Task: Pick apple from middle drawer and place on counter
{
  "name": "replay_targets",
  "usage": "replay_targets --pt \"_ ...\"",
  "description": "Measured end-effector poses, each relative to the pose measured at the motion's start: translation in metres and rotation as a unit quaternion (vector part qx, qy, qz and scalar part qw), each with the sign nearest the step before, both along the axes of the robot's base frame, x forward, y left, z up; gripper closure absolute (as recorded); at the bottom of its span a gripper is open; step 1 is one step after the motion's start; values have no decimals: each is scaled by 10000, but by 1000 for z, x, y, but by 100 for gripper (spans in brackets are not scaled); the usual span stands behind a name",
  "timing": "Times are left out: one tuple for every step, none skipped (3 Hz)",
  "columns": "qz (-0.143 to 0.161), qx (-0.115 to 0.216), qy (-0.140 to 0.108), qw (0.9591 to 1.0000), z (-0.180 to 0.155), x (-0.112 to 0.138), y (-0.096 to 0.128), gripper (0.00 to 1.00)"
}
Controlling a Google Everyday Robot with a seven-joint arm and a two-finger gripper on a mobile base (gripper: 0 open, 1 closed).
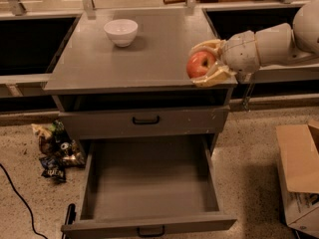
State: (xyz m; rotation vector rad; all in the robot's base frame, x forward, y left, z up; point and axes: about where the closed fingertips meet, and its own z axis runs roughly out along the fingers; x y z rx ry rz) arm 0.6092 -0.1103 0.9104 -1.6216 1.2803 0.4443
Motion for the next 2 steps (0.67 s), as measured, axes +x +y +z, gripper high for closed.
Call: replay_targets --pt "-82 276 37 9996 9 34 7 100" --pt "-258 429 189 9986 27 75 10 100"
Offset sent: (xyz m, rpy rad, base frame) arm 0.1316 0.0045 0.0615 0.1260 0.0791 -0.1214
